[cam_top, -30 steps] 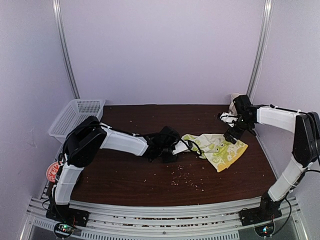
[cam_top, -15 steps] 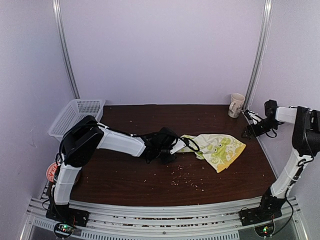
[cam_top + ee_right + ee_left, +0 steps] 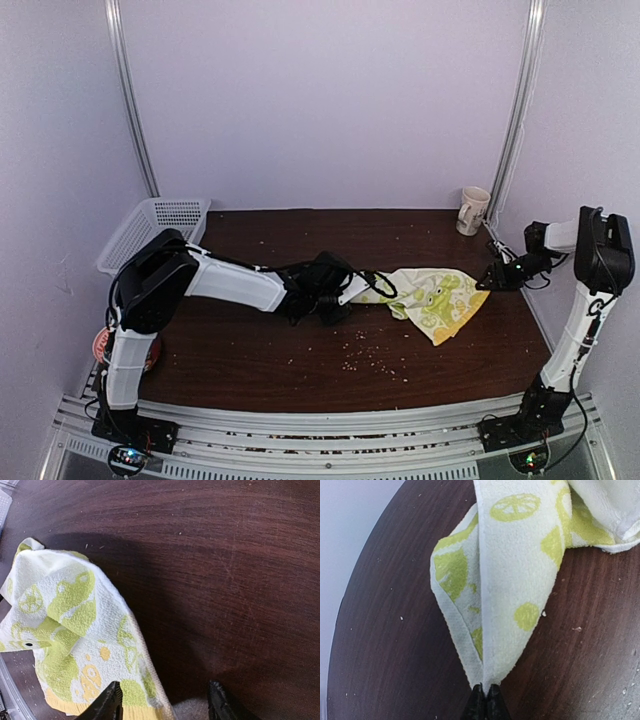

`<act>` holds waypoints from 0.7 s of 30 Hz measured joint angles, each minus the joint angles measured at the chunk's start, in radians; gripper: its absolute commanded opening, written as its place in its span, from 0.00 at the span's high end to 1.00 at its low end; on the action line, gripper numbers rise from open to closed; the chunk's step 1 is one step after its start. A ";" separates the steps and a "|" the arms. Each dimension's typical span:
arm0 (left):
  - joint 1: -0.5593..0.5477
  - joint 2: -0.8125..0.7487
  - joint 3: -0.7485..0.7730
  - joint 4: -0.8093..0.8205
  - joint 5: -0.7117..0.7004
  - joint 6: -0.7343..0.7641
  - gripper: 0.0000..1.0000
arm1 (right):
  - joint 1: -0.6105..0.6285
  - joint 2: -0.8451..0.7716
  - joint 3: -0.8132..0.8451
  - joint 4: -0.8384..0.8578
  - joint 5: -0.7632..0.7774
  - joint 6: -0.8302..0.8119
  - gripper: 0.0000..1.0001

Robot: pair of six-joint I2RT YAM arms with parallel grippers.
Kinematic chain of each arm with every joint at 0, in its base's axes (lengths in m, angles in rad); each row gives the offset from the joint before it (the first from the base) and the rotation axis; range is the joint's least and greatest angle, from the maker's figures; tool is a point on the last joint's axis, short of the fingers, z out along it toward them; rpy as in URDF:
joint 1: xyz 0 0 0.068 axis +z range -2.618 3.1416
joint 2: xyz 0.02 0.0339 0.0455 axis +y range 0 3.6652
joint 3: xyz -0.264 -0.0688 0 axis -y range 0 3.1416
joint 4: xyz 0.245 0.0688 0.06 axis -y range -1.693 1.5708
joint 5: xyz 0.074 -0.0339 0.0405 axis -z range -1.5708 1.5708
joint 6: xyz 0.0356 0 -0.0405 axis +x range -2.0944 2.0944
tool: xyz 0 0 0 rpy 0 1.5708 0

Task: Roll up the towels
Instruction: Pick up the bin.

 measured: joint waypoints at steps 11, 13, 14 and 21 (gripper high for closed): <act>-0.003 0.000 -0.004 0.007 -0.006 -0.009 1.00 | -0.033 0.039 0.022 -0.042 -0.050 0.015 0.80; -0.003 0.000 -0.006 0.008 -0.010 -0.009 1.00 | -0.050 0.043 0.023 -0.057 -0.060 0.013 0.87; -0.003 -0.001 -0.009 0.009 -0.011 -0.009 1.00 | -0.057 0.044 0.024 -0.063 -0.066 0.014 0.92; -0.004 -0.003 -0.011 0.010 -0.021 -0.013 1.00 | -0.071 0.046 0.059 -0.116 -0.131 -0.012 1.00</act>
